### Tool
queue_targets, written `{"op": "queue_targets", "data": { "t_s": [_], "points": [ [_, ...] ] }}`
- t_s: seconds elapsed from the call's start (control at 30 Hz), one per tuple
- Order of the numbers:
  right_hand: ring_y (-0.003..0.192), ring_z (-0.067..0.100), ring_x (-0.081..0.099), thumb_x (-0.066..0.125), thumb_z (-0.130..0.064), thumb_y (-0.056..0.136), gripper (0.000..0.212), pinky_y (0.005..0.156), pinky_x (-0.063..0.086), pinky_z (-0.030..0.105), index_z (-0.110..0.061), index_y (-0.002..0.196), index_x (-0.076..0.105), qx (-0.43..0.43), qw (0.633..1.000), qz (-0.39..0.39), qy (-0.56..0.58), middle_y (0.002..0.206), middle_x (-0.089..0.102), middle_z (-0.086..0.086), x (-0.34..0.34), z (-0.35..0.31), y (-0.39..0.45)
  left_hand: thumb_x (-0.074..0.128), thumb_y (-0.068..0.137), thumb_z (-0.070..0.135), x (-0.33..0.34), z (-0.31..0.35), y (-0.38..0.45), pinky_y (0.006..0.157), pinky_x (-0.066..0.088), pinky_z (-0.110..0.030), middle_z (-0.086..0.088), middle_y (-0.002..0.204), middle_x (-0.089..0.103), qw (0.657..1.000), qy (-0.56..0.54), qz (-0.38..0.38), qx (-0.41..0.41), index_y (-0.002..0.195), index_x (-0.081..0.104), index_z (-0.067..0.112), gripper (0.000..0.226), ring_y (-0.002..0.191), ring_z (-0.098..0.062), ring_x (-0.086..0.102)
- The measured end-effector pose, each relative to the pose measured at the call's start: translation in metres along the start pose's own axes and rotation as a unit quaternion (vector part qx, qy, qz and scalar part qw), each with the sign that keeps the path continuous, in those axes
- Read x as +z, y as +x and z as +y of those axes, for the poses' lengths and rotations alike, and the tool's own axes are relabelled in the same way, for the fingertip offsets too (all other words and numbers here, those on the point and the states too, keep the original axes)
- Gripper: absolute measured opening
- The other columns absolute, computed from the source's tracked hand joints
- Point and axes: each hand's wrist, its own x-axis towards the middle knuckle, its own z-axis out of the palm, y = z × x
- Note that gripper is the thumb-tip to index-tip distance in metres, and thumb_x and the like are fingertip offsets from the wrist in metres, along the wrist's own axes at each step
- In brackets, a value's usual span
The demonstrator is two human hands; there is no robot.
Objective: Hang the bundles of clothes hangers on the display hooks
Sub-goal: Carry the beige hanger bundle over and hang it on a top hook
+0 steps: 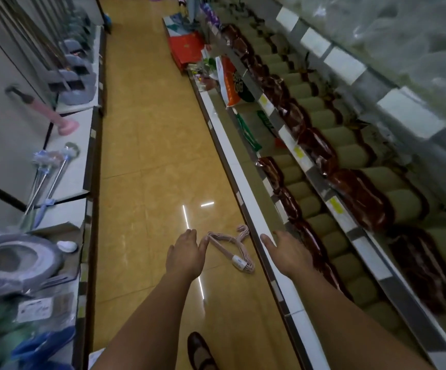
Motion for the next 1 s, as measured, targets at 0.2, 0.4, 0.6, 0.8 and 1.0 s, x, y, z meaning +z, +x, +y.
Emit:
{"op": "queue_targets", "data": {
  "t_s": [0.2,0.4,0.6,0.8,1.0],
  "points": [
    [0.127,0.027,0.046,0.029,-0.053,0.099,0.057,0.098,0.038,0.035,-0.015,0.14,0.041,0.018,0.999,-0.04,0.02,0.142,0.046,0.01,0.044,-0.008,0.066,0.024,0.1,0.048,0.037,-0.029,0.072,0.115,0.024,-0.041,-0.005,0.155,0.027,0.999,0.012,-0.042,-0.008,0.148,0.028,0.011,0.06,0.143,-0.019,0.024],
    [0.126,0.028,0.048,0.029,-0.057,0.097,0.06,0.103,0.041,0.041,-0.017,0.142,0.038,0.037,0.997,-0.064,0.011,0.143,0.045,0.01,0.118,0.023,0.149,0.026,0.101,0.046,0.116,-0.053,0.14,0.113,0.027,-0.041,-0.005,0.153,0.032,0.998,0.009,-0.057,-0.009,0.146,0.031,0.01,0.057,0.141,-0.02,0.028],
    [0.123,0.028,0.05,0.03,-0.059,0.095,0.061,0.1,0.044,0.045,-0.018,0.139,0.04,0.054,0.996,-0.067,0.016,0.139,0.048,0.009,0.225,0.079,0.251,0.025,0.1,0.047,0.235,-0.086,0.219,0.115,0.025,-0.041,-0.002,0.156,0.026,0.996,-0.027,-0.085,-0.015,0.15,0.024,0.022,0.056,0.144,-0.019,0.023],
    [0.116,0.028,0.054,0.027,-0.058,0.097,0.058,0.094,0.047,0.042,-0.017,0.134,0.046,0.063,0.994,-0.09,-0.015,0.131,0.055,0.008,0.326,0.13,0.32,0.028,0.101,0.045,0.338,-0.123,0.283,0.112,0.028,-0.039,-0.007,0.156,0.026,0.993,-0.059,-0.102,-0.004,0.15,0.024,0.024,0.054,0.142,-0.024,0.027],
    [0.124,0.029,0.049,0.025,-0.052,0.1,0.057,0.099,0.041,0.041,-0.014,0.139,0.04,0.08,0.99,-0.116,-0.003,0.138,0.048,0.011,0.397,0.156,0.371,0.029,0.101,0.044,0.413,-0.149,0.327,0.107,0.033,-0.039,-0.009,0.153,0.03,0.992,-0.064,-0.111,0.006,0.151,0.019,0.025,0.054,0.137,-0.026,0.035]
  ]
}}
